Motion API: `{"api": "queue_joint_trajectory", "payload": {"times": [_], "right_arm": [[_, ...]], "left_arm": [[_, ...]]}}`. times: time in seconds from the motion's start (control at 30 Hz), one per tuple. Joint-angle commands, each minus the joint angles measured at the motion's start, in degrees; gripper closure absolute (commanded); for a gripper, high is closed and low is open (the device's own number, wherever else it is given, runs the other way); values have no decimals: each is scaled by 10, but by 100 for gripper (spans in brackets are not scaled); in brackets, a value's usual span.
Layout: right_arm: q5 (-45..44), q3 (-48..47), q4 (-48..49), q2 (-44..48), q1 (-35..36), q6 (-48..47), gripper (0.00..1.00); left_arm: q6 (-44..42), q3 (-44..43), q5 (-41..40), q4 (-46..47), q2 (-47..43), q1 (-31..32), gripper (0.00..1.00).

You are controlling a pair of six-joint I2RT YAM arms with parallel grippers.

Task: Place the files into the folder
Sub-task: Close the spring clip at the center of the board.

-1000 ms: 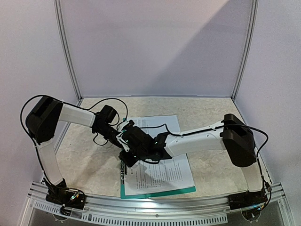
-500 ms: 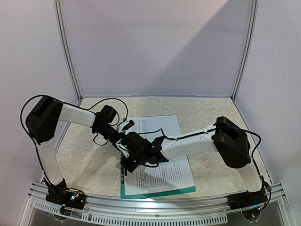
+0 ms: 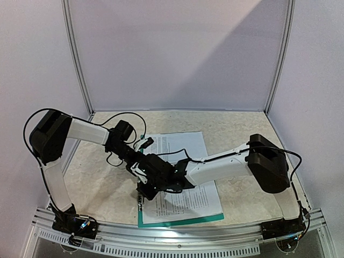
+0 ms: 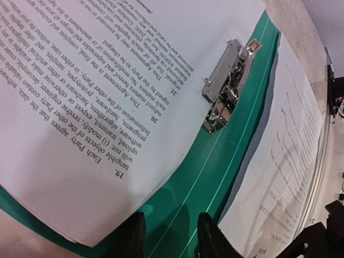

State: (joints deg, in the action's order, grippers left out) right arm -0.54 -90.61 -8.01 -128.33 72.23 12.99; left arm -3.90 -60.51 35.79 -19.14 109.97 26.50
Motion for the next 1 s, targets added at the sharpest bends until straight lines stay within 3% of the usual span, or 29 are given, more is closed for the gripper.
{"api": "queue_joint_trajectory", "payload": {"times": [0.0,0.97], "right_arm": [[9,24,-8,34,18,-11,80],[-76,42,-26,69,72,-109,56]], "left_arm": [[-6,0,-13,-25,25,1,64],[-9,-2,-11,-29,28,3,64]]}}
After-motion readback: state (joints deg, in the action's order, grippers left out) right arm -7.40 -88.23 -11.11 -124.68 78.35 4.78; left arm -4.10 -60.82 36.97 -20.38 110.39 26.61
